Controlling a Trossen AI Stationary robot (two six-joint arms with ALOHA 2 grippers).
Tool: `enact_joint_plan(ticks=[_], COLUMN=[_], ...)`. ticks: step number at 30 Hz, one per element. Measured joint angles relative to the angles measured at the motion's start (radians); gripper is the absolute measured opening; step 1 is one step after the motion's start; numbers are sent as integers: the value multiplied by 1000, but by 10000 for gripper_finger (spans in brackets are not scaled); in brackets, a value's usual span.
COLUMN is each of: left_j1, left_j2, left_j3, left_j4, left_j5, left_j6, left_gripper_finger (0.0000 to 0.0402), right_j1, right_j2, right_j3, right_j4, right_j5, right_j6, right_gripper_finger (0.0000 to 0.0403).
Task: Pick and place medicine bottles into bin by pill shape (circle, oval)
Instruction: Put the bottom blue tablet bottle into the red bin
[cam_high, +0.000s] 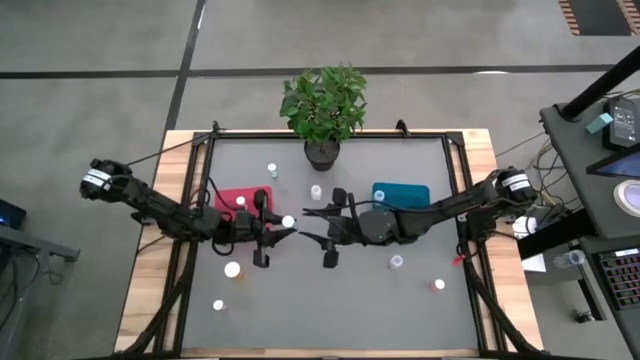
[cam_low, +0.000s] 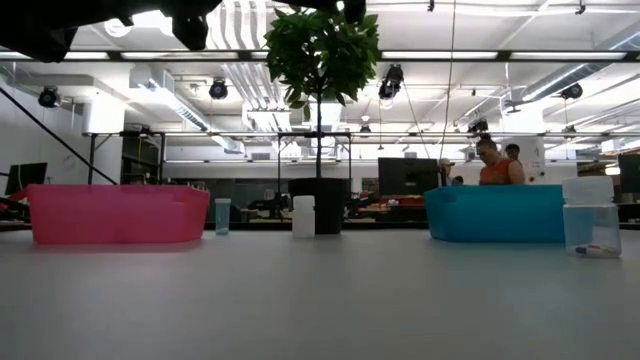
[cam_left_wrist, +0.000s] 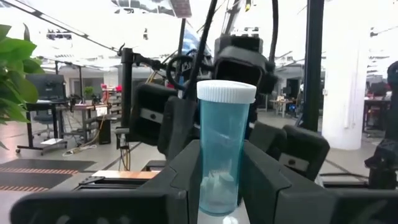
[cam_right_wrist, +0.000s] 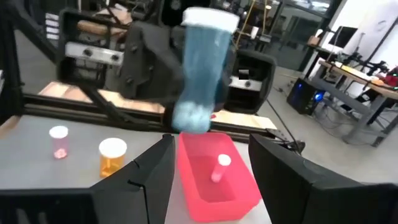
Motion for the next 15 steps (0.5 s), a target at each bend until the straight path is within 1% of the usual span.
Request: enact_joint_plan(ticks=[3, 8, 15], left_j1=[1, 3, 14], left_j2=[0, 0, 0], left_j3=[0, 0, 0], left_j4=[-2, -1, -1], left_j5=[0, 0, 0], left_j6=[4, 29, 30], left_gripper_finger=[68, 68, 68], right_j1=[-3, -2, -7], right_j2=[0, 0, 2], right_j3=[4, 6, 6], right_j4=[-8, -8, 15], right_j5=[-3, -47, -49], right_j6=[2, 21, 25], right_gripper_finger=[193, 194, 194])
